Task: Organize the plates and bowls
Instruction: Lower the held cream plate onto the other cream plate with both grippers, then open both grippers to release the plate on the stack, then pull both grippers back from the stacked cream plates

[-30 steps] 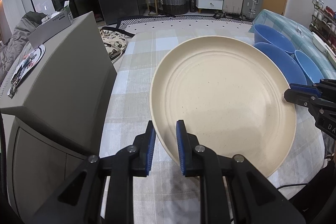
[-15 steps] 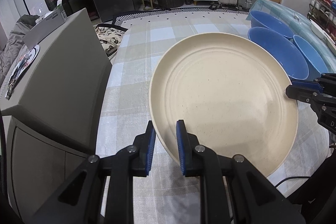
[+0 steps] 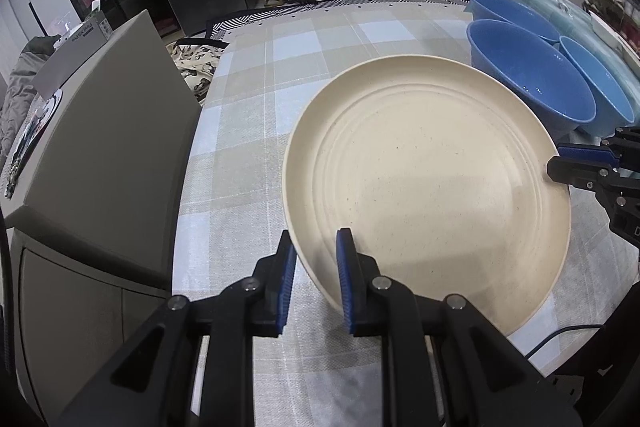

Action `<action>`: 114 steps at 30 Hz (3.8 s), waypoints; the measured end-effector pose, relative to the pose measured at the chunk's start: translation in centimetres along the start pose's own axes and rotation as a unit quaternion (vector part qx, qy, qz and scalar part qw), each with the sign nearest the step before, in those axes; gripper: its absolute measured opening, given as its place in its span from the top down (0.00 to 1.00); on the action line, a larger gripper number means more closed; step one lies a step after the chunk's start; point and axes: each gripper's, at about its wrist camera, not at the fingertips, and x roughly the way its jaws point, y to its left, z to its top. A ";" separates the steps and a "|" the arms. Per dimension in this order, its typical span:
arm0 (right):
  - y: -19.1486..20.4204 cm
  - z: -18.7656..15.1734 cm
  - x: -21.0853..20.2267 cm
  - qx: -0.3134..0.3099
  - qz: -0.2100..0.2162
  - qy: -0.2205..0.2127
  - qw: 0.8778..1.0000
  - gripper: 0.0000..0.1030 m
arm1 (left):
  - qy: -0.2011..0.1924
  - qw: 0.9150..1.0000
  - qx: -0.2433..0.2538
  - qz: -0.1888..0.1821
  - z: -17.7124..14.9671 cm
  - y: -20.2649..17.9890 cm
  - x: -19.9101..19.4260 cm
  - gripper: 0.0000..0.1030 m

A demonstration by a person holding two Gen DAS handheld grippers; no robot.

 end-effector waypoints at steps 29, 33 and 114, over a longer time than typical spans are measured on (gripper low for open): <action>-0.9 -1.7 1.8 -0.002 -0.011 0.036 0.999 0.87 | 0.031 0.998 0.051 0.013 -0.4 -2.5 1.7 0.81; -1.0 -1.8 1.8 -0.002 -0.013 0.038 0.999 0.87 | 0.034 0.998 0.058 0.016 -0.4 -2.8 1.8 0.81; 1.5 -0.7 -0.9 -0.035 0.036 -0.021 0.999 0.01 | -0.028 0.998 -0.036 -0.043 2.3 0.2 -1.6 0.00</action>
